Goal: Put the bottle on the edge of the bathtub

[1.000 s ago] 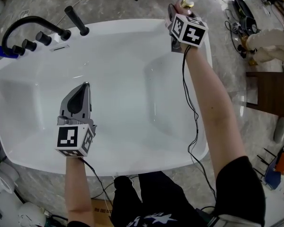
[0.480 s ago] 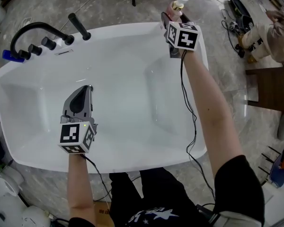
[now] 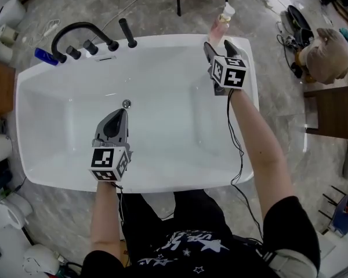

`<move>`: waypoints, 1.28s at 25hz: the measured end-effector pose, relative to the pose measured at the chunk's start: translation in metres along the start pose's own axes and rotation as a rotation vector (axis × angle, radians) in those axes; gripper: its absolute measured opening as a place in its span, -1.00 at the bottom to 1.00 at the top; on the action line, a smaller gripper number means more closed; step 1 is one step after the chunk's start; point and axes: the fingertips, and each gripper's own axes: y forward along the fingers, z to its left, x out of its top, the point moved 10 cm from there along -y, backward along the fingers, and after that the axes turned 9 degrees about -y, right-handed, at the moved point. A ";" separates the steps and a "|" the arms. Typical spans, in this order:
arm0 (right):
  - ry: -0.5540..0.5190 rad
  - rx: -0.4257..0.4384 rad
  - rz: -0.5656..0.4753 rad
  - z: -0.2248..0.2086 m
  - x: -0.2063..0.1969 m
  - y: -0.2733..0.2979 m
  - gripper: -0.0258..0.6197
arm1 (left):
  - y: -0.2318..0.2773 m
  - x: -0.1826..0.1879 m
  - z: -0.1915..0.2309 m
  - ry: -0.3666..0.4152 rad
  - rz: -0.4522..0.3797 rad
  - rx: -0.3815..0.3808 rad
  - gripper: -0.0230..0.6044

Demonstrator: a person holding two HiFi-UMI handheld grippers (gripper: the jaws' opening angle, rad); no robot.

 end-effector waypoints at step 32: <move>0.353 -0.416 -0.017 0.352 0.014 -0.318 -0.88 | -0.236 0.025 0.165 0.097 0.027 -0.471 -0.88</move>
